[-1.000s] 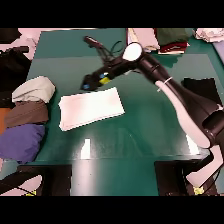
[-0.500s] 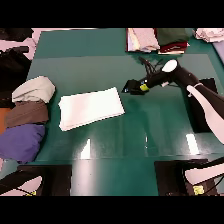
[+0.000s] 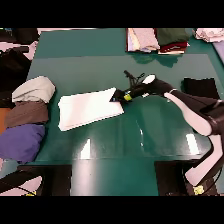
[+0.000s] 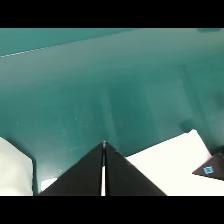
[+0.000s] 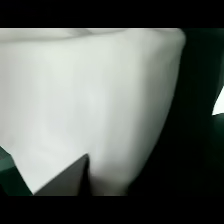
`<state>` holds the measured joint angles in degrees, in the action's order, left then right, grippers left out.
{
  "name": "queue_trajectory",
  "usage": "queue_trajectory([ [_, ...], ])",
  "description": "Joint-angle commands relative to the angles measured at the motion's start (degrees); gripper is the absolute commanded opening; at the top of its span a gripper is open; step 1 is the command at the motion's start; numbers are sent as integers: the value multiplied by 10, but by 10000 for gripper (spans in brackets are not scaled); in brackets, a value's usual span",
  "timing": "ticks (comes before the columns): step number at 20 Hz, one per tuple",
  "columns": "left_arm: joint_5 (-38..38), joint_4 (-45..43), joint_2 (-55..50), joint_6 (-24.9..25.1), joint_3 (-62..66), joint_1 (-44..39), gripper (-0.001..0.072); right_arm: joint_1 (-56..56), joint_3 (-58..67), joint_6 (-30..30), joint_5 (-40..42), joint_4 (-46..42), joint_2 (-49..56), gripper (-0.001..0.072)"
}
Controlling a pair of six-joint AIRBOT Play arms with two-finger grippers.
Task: Fold the shirts.
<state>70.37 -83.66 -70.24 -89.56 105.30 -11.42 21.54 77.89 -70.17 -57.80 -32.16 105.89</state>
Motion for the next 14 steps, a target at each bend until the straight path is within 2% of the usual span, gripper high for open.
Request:
queue_trajectory([
  [1, 6, 12, -1, 0, 0, 0, 26, 40, 66, 5, -11, 9, 39, 27],
  [4, 3, 17, -1, 0, 0, -25, 26, 22, 107, 4, -7, -27, 22, 15],
  [6, -8, 16, -1, 1, 0, -63, 26, -26, 116, -15, -5, -92, -22, 15],
  [10, -40, 16, -1, 0, 0, -132, 26, -195, 115, -75, -38, -236, -131, 15],
  [14, -67, 17, -1, -1, 0, -162, 26, -399, 115, -83, -41, -263, -210, 15],
])
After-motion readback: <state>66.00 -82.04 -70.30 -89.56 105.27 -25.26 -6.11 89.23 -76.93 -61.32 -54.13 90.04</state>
